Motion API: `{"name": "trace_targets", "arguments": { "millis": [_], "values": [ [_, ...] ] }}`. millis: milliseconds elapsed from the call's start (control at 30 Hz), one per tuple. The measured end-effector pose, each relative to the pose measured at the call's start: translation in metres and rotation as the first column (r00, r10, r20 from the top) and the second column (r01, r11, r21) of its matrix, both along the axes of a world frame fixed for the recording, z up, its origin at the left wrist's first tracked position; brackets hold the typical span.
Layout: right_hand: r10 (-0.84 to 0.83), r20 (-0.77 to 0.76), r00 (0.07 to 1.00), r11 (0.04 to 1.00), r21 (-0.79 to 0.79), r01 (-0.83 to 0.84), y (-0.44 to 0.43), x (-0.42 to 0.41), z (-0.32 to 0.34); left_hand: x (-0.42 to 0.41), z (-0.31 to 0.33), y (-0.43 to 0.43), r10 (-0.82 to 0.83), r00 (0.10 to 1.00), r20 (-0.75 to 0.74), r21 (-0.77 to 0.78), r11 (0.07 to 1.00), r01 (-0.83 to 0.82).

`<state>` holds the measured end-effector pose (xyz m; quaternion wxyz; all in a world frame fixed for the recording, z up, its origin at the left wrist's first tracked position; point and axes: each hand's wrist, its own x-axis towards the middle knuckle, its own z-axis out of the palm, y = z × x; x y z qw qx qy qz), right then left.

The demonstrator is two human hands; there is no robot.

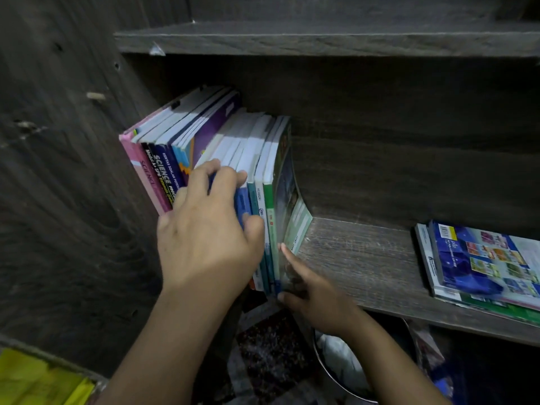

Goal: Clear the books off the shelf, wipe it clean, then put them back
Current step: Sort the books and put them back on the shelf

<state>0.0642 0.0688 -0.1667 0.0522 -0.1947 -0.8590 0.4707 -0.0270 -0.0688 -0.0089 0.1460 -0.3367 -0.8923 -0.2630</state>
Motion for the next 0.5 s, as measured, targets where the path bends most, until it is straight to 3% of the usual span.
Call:
{"name": "trace_targets", "arguments": {
  "millis": [100, 267, 400, 500],
  "values": [
    [-0.001, -0.008, 1.0, 0.998, -0.06, 0.0, 0.001, -0.003, -0.004, 0.013, 0.009, -0.01, 0.032, 0.999, -0.015, 0.008, 0.999, -0.032],
    [-0.022, 0.006, 1.0, 0.994, -0.107, 0.022, -0.002, -0.005, -0.002, 0.025, 0.001, -0.01, 0.104, 0.983, 0.153, 0.1, 0.988, -0.12],
    [-0.05, -0.003, 0.999, 0.996, -0.072, 0.049, -0.005, -0.005, -0.002, 0.014, -0.008, -0.002, -0.005, 0.991, 0.136, 0.237, 0.971, -0.028],
    [-0.074, 0.011, 0.997, 0.996, -0.053, 0.074, -0.007, -0.006, -0.001, 0.005, -0.006, -0.005, -0.045, 0.988, 0.149, 0.239, 0.971, 0.008]
  ]
}}
